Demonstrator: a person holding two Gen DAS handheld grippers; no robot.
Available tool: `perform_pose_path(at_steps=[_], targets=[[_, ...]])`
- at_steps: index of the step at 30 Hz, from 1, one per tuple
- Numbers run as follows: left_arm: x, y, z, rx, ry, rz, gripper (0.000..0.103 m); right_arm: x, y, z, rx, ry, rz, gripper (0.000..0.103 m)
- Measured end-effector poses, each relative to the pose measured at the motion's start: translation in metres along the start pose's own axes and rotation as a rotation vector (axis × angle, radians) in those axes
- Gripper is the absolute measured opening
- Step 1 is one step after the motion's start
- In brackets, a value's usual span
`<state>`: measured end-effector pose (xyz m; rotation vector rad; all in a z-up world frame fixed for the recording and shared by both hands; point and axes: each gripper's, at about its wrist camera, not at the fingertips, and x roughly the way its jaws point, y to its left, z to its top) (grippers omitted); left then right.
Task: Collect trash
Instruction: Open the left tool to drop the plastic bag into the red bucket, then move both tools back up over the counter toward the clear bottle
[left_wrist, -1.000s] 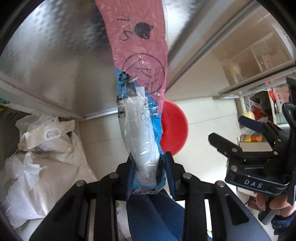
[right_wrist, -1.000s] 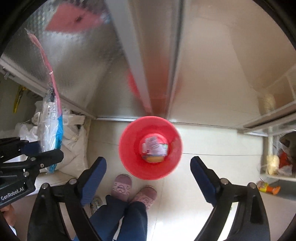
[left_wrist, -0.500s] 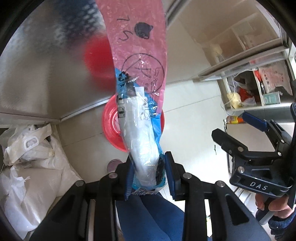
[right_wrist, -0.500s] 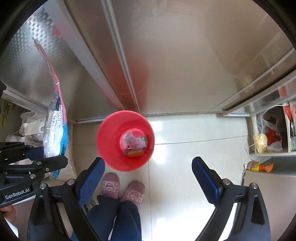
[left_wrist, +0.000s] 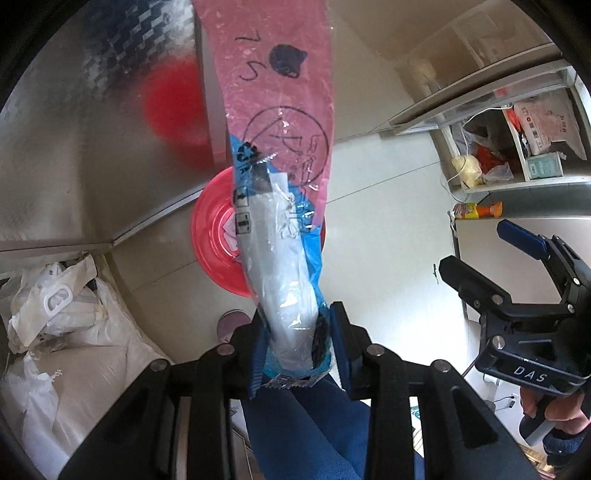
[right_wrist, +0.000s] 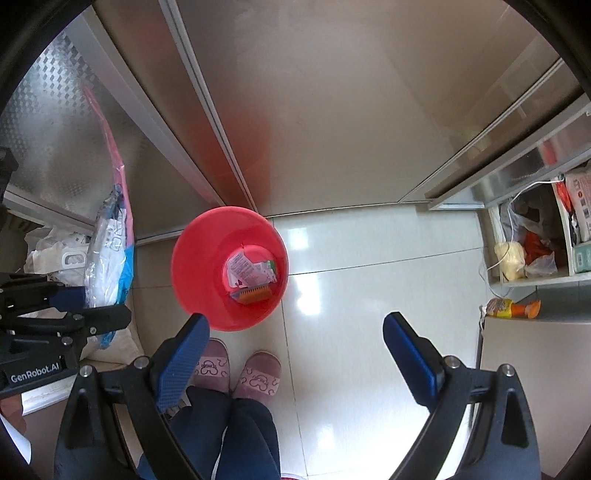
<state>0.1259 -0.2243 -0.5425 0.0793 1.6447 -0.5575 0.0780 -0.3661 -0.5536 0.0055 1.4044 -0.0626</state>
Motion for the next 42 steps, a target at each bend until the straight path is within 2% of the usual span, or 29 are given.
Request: perform_pose_path(at_steps=[2, 4, 6, 7, 9, 13, 18, 21, 26, 28, 33, 37, 40, 42], targets=[[-0.001, 0.000, -0.001, 0.006, 0.000, -0.001, 0.031, -0.002, 0.001, -0.001, 0.008, -0.003, 0.004, 0.095], [-0.002, 0.002, -0.002, 0.011, -0.009, -0.001, 0.037, -0.002, 0.000, -0.002, 0.012, -0.002, 0.006, 0.095], [-0.003, 0.001, -0.002, 0.018, -0.011, 0.009, 0.064, -0.004, 0.001, -0.003, 0.016, -0.003, 0.005, 0.095], [-0.004, 0.000, -0.002, 0.023, -0.014, 0.013, 0.068, -0.004, 0.001, -0.003, 0.019, -0.003, 0.006, 0.095], [-0.005, 0.000, -0.002, 0.034, -0.016, 0.015, 0.069, -0.004, 0.001, -0.003, 0.021, 0.001, 0.006, 0.095], [-0.008, 0.002, -0.005, 0.037, -0.017, -0.015, 0.080, -0.008, 0.003, -0.005, 0.023, -0.003, 0.004, 0.095], [-0.020, 0.000, -0.012, 0.034, -0.016, -0.030, 0.082, -0.017, 0.006, -0.008, 0.016, -0.005, 0.012, 0.095], [-0.037, -0.006, -0.014, 0.043, -0.041, 0.016, 0.083, -0.029, 0.007, -0.008, 0.013, -0.005, 0.015, 0.095], [-0.096, -0.014, -0.023, 0.036, -0.140, 0.091, 0.083, -0.072, 0.015, -0.004, -0.023, -0.044, 0.000, 0.095], [-0.126, -0.018, -0.028, 0.030, -0.171, 0.098, 0.083, -0.098, 0.017, 0.001, -0.035, -0.072, 0.013, 0.095], [-0.201, -0.027, -0.043, -0.001, -0.246, 0.124, 0.083, -0.176, 0.024, 0.015, -0.079, -0.147, 0.017, 0.095], [-0.269, -0.039, -0.059, -0.038, -0.350, 0.212, 0.083, -0.239, 0.030, 0.026, -0.126, -0.209, 0.040, 0.095], [-0.316, -0.048, -0.072, -0.057, -0.425, 0.247, 0.083, -0.288, 0.037, 0.033, -0.168, -0.279, 0.064, 0.102], [-0.344, -0.050, -0.078, -0.075, -0.472, 0.261, 0.083, -0.315, 0.039, 0.038, -0.199, -0.324, 0.091, 0.102]])
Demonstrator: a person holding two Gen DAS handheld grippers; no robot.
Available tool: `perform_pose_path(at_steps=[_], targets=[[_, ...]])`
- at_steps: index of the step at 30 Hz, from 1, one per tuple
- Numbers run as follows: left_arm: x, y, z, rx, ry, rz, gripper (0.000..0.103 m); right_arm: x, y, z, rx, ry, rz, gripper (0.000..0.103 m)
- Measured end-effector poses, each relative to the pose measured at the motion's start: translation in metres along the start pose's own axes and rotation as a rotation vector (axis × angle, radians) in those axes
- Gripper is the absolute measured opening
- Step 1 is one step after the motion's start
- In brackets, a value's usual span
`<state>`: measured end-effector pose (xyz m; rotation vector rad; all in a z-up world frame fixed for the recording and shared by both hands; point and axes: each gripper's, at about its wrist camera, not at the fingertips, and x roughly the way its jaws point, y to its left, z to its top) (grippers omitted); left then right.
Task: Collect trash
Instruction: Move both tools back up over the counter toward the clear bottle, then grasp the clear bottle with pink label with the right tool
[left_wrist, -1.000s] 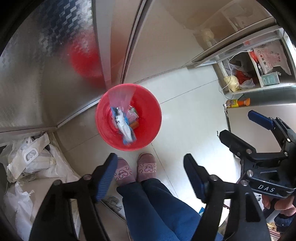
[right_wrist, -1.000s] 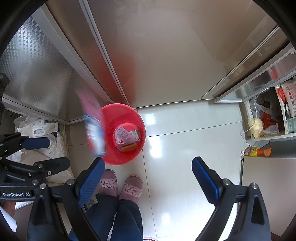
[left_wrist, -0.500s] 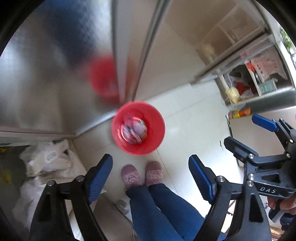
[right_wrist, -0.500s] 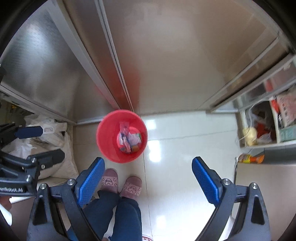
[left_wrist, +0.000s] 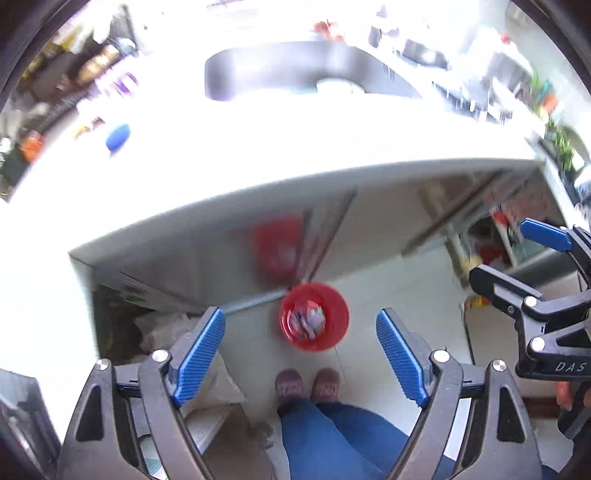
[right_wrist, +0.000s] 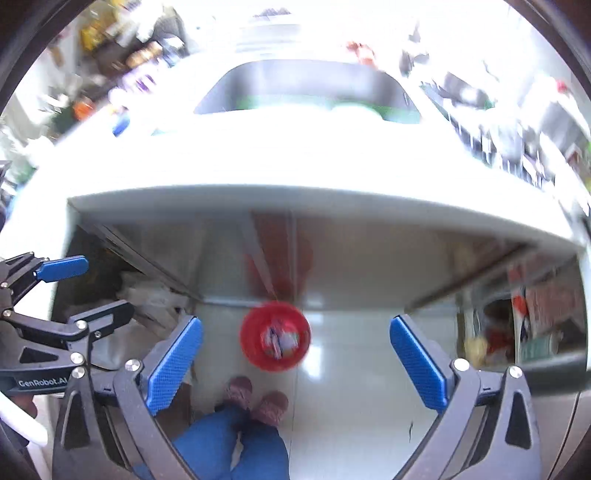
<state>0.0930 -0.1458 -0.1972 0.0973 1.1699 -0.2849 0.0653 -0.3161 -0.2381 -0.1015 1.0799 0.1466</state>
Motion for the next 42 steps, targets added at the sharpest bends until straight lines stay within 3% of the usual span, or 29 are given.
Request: perform_pose_path(at_steps=[6, 15, 23, 28, 36, 42], targets=[[-0.063, 0.012, 0.020, -0.064, -0.116, 0.096, 0.084, -0.050, 0.008, 0.033, -0.063, -0.110, 0.050, 0.102], [-0.116, 0.051, 0.037, -0.181, -0.203, 0.159, 0.092, -0.082, 0.038, 0.089, -0.187, -0.194, 0.125, 0.102], [-0.130, 0.102, 0.052, -0.274, -0.235, 0.229, 0.102, -0.074, 0.071, 0.132, -0.282, -0.222, 0.170, 0.102], [-0.132, 0.143, 0.068, -0.333, -0.252, 0.252, 0.102, -0.059, 0.106, 0.168, -0.333, -0.221, 0.205, 0.102], [-0.112, 0.230, 0.115, -0.430, -0.241, 0.208, 0.102, -0.035, 0.167, 0.244, -0.426, -0.213, 0.195, 0.102], [-0.086, 0.285, 0.153, -0.446, -0.203, 0.163, 0.102, -0.003, 0.200, 0.299, -0.461, -0.168, 0.184, 0.102]])
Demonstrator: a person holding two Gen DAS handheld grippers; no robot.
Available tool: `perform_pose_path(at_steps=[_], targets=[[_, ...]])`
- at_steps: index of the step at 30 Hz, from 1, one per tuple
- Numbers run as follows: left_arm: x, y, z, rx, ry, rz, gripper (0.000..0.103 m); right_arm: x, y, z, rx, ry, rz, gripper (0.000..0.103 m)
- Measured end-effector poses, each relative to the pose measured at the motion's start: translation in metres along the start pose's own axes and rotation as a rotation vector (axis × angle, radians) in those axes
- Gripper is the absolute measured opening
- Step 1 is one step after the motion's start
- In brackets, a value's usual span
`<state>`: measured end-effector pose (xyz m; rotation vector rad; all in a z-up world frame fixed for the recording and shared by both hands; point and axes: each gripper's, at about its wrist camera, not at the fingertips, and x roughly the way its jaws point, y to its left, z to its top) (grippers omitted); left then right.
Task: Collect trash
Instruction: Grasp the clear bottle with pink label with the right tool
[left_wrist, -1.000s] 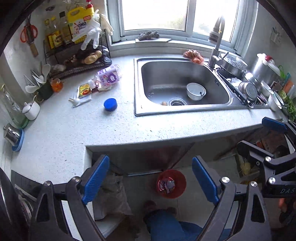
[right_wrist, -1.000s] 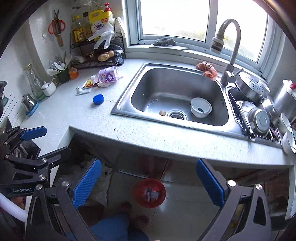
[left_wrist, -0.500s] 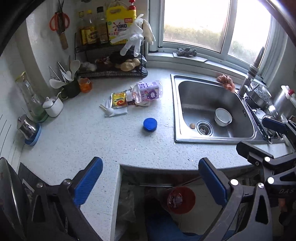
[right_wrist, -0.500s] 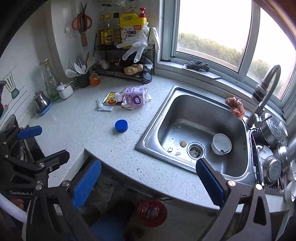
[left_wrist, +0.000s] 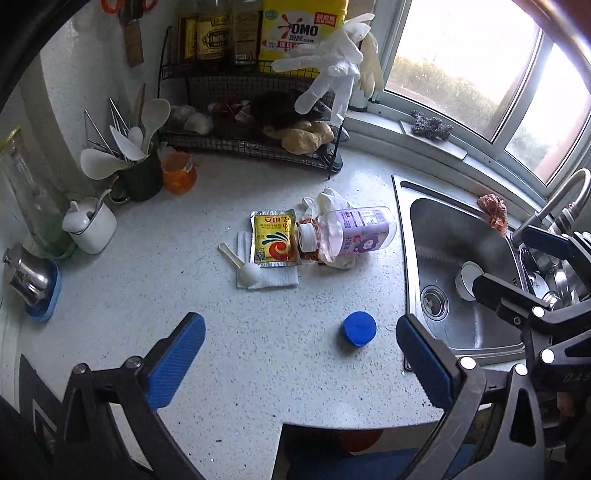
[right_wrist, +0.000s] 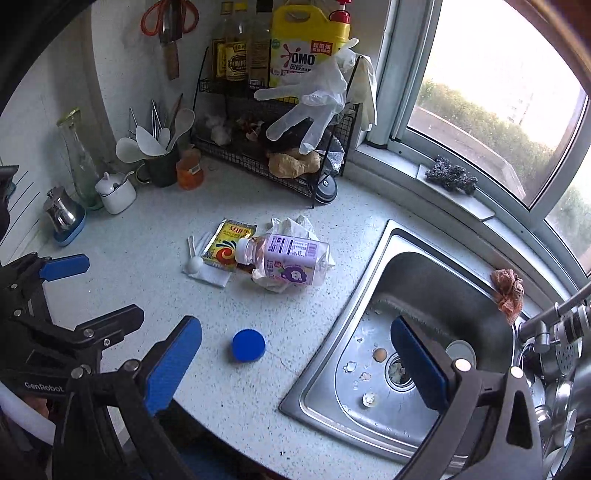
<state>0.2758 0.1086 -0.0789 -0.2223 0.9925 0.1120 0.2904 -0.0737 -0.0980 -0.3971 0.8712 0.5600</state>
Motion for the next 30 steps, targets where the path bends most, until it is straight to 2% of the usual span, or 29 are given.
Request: perform_pose_path(at_steps=[7, 14, 19, 23, 28, 30], targets=[[0.054, 0.029, 0.030, -0.046, 0.096, -0.038, 0.102, 0.054, 0.006, 0.031, -0.068, 0.113, 0.006, 0.102], [0.100, 0.058, 0.041, -0.089, 0.203, -0.042, 0.102, 0.114, 0.022, 0.056, -0.212, 0.257, 0.047, 0.102], [0.129, 0.071, 0.042, -0.095, 0.284, -0.029, 0.102, 0.154, 0.028, 0.061, -0.331, 0.351, 0.057, 0.102], [0.147, 0.077, 0.041, -0.091, 0.334, -0.017, 0.102, 0.170, 0.032, 0.063, -0.441, 0.380, 0.058, 0.102], [0.159, 0.081, 0.038, -0.078, 0.373, -0.006, 0.102, 0.195, 0.040, 0.065, -0.543, 0.448, 0.104, 0.102], [0.162, 0.082, 0.036, -0.072, 0.384, -0.006, 0.102, 0.202, 0.044, 0.064, -0.570, 0.461, 0.123, 0.097]])
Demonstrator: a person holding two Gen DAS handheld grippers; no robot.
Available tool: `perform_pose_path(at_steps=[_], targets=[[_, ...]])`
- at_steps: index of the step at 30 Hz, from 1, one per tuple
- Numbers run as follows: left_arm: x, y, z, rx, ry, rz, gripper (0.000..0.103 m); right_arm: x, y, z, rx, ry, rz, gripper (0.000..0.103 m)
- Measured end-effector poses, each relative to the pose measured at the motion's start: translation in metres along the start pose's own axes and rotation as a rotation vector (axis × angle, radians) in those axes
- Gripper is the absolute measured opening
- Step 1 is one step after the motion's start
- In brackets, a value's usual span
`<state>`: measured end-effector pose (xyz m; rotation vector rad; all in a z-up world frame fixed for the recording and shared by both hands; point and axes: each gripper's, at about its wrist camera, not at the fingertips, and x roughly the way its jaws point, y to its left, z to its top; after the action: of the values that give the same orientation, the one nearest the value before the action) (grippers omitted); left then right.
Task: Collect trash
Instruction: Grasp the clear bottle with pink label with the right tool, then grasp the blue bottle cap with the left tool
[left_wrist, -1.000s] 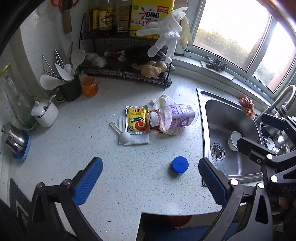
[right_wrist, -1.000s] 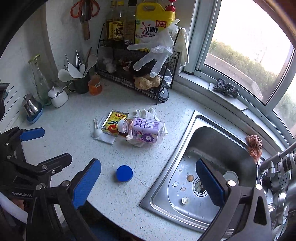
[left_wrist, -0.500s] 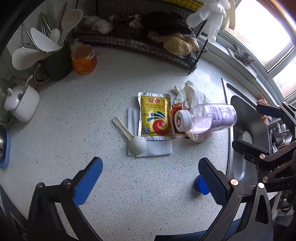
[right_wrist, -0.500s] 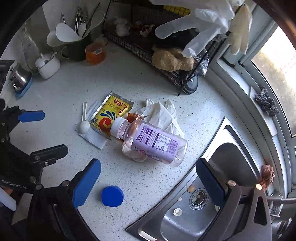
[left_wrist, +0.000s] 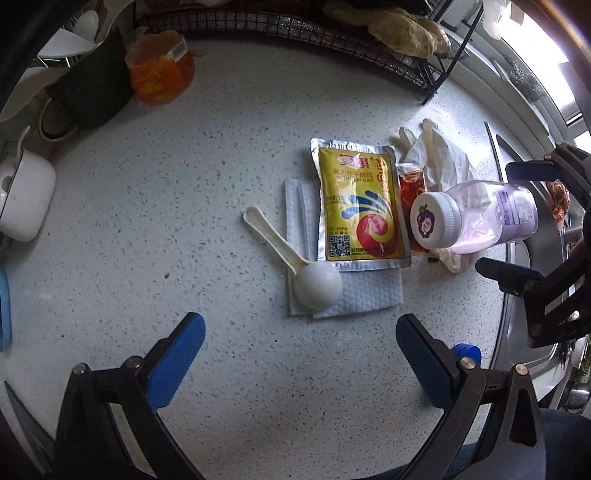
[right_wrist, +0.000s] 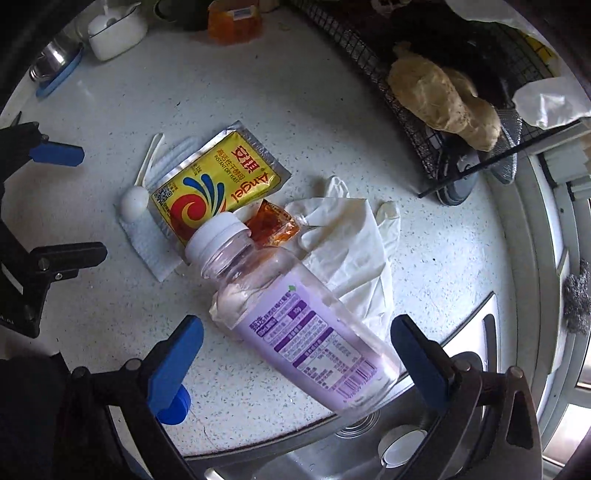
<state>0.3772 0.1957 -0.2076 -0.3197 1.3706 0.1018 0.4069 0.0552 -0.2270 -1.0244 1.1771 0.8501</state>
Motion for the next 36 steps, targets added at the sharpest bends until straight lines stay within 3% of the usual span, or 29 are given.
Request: perform_pose_path(at_steps=[4, 7, 11, 18, 26, 31, 34, 36], targets=[[0.004, -0.001, -0.003, 0.009, 0.011, -0.001, 0.102, 0.009, 0.003, 0.003, -0.011, 0.021, 0.050, 0.079], [0.006, -0.003, -0.005, 0.012, 0.019, -0.007, 0.102, 0.018, 0.007, 0.000, 0.015, 0.033, 0.099, 0.074], [0.002, -0.009, -0.009, 0.046, 0.008, -0.012, 0.102, 0.011, 0.010, -0.010, 0.078, -0.024, 0.076, 0.064], [-0.016, -0.044, -0.014, 0.168, -0.035, -0.092, 0.102, -0.033, 0.002, -0.060, 0.318, -0.143, 0.087, 0.061], [-0.006, -0.109, -0.037, 0.378, 0.037, -0.189, 0.102, -0.056, 0.000, -0.151, 0.677, -0.194, 0.112, 0.060], [0.016, -0.139, -0.043, 0.463, 0.089, -0.152, 0.102, -0.050, 0.003, -0.202, 0.832, -0.161, 0.002, 0.059], [0.028, -0.153, -0.047, 0.489, 0.125, -0.166, 0.102, -0.048, 0.006, -0.219, 0.881, -0.135, 0.004, 0.059], [0.036, -0.162, -0.050, 0.514, 0.130, -0.123, 0.102, -0.047, 0.008, -0.225, 0.908, -0.119, -0.002, 0.059]])
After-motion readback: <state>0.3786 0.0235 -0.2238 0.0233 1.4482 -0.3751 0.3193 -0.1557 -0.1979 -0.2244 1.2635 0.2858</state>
